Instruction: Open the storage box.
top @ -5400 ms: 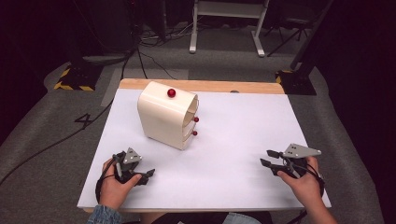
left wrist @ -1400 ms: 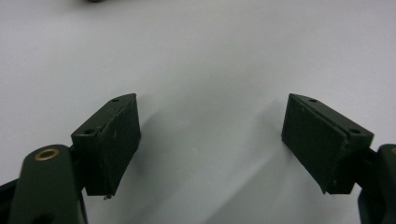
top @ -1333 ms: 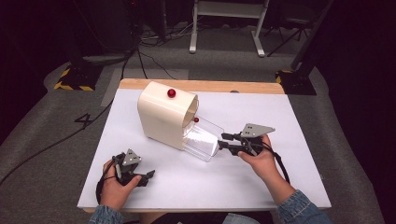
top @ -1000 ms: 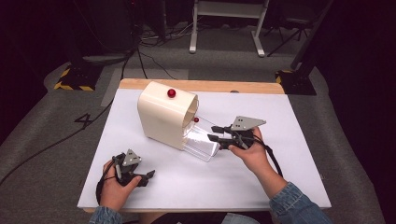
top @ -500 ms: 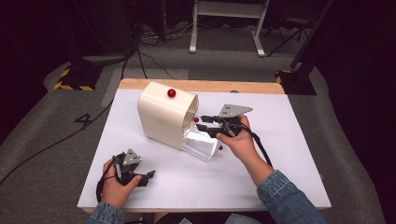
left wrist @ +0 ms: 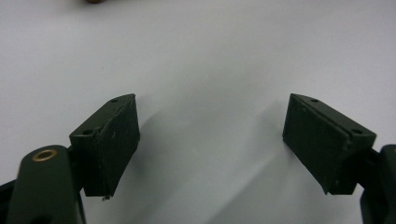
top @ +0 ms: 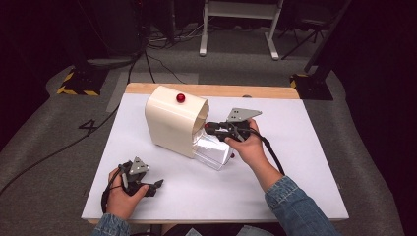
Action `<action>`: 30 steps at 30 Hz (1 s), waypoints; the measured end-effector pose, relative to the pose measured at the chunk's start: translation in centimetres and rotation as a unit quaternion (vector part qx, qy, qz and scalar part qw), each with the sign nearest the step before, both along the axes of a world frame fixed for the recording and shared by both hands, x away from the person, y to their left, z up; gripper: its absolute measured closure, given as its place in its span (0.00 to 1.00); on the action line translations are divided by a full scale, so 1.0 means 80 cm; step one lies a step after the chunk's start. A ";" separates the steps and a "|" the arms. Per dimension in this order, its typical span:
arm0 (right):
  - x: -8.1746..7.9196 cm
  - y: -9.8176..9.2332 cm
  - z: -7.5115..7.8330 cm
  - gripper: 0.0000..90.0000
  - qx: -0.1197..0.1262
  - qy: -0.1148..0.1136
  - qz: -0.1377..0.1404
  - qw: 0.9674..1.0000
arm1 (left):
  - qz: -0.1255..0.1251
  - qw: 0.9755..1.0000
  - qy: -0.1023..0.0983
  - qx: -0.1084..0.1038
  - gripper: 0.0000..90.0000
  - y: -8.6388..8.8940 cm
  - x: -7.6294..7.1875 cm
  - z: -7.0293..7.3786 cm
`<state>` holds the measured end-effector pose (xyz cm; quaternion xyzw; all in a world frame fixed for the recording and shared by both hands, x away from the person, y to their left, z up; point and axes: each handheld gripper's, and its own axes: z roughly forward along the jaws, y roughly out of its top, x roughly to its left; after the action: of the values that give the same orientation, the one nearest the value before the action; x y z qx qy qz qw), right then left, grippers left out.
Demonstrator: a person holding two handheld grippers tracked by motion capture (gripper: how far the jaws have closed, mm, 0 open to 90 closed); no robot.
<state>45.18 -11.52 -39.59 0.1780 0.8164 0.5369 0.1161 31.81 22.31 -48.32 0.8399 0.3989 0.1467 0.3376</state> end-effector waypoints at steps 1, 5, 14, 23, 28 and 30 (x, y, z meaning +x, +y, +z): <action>-0.001 0.000 0.001 0.83 -0.003 -0.003 0.001 1.000 | 0.000 1.000 0.000 0.000 0.21 0.000 0.000 0.000; -0.001 -0.002 0.001 0.83 -0.005 -0.005 0.001 1.000 | 0.000 1.000 -0.004 0.002 0.21 0.000 -0.001 0.000; -0.014 -0.026 0.016 0.83 -0.012 -0.013 -0.006 1.000 | 0.001 1.000 -0.003 0.000 0.21 0.000 -0.001 0.000; -0.033 -0.058 0.020 0.83 -0.013 -0.013 -0.011 1.000 | 0.000 1.000 0.000 0.000 0.21 0.000 0.000 0.000; -0.041 -0.071 0.017 0.83 -0.009 -0.010 -0.013 1.000 | 0.000 1.000 -0.001 0.000 0.21 0.000 0.000 0.000; -0.044 -0.077 0.015 0.83 -0.011 -0.007 -0.015 1.000 | 0.000 1.000 -0.001 0.000 0.21 0.000 0.000 0.000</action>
<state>41.67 -17.70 -38.41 0.1849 0.8185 0.5277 0.1318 31.80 22.32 -48.33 0.8399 0.3982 0.1474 0.3380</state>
